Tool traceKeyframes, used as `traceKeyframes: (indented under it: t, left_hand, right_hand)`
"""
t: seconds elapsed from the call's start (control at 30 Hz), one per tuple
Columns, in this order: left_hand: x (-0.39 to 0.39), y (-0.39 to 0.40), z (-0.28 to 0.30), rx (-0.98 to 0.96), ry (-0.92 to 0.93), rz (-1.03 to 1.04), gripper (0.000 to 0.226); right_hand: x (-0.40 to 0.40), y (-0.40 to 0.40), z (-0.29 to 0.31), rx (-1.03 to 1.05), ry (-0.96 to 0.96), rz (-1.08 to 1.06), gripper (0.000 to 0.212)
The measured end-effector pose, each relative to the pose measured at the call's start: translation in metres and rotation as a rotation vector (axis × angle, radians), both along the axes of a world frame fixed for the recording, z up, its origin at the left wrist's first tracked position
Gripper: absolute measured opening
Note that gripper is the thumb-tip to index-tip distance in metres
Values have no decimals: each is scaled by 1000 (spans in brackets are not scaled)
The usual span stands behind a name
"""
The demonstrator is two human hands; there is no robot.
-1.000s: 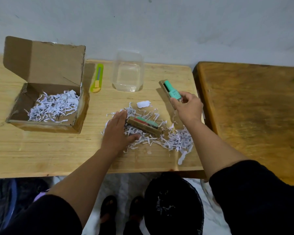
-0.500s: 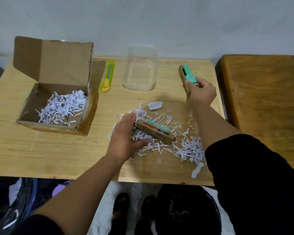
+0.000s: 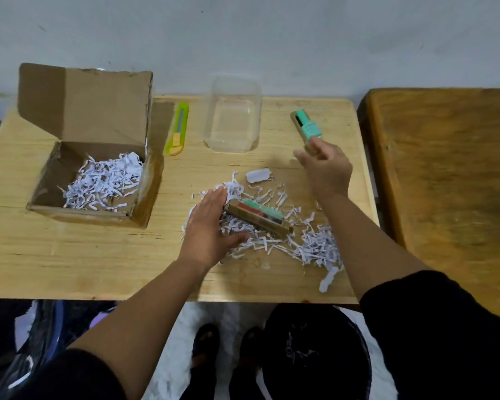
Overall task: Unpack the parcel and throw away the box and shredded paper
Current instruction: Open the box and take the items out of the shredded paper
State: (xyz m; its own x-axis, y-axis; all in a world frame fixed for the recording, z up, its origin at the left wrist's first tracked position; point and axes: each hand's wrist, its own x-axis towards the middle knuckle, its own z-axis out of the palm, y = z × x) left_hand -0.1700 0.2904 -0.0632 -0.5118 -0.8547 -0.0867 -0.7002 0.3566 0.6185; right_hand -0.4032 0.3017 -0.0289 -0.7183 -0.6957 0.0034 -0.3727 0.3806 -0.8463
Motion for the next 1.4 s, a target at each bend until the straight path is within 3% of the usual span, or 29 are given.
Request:
traceKeyframes:
  t: [0.23, 0.47, 0.6, 0.8, 0.97, 1.07, 1.2, 1.3, 1.4]
  left_hand:
    - [1, -2, -5, -18, -12, -9, 101]
    - [2, -7, -2, 74, 94, 2, 103]
    - [2, -6, 9, 67, 234, -18, 79]
    - [-11, -3, 12, 96, 200, 2, 45]
    - [-11, -5, 11, 127, 244, 60, 34]
    - [-1, -6, 14, 86, 186, 16, 39]
    - [10, -10, 12, 127, 101, -89, 61]
    - [8, -8, 10, 111, 130, -61, 62]
    - [6, -7, 9, 97, 108, -56, 63]
  right_hand:
    - [55, 61, 4, 158, 94, 337, 42]
    - [62, 74, 0, 336, 232, 471, 48]
    - [67, 77, -1, 258, 228, 445, 42]
    - [69, 78, 0, 252, 276, 474, 44]
    - [68, 81, -1, 239, 321, 480, 50]
    - [67, 81, -2, 254, 341, 498, 59]
    - [66, 85, -1, 226, 325, 506, 50]
    - [66, 85, 3, 212, 316, 492, 43]
    - [66, 81, 7, 225, 316, 503, 52]
